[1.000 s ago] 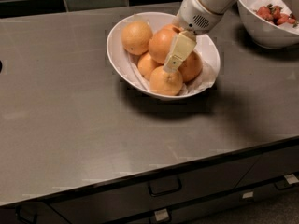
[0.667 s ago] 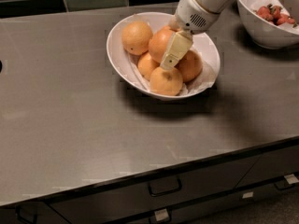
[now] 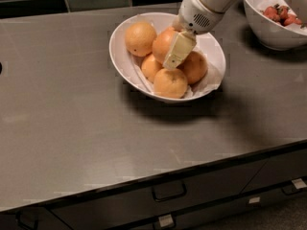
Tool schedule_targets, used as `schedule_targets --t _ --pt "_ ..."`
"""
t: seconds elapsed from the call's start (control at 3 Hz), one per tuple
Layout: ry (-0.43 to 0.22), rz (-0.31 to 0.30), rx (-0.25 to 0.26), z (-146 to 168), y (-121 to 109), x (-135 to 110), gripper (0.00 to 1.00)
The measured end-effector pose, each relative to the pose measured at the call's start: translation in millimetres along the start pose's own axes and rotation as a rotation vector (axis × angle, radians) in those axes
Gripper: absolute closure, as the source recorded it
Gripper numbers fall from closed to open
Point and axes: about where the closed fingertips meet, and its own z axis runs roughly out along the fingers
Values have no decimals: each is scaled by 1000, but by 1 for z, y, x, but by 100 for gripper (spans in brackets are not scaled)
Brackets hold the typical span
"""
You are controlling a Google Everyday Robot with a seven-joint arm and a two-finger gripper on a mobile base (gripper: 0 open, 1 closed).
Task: Pick orange from white bowl
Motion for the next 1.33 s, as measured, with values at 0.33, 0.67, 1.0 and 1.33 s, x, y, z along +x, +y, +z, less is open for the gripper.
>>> schedule_targets --t 0.33,0.67,1.0,1.33 --pt "0 5 0 2 1 -1 26" --pt "11 15 10 5 2 0 28" --pt "25 28 30 6 3 0 34" --pt "25 28 31 3 2 -2 45"
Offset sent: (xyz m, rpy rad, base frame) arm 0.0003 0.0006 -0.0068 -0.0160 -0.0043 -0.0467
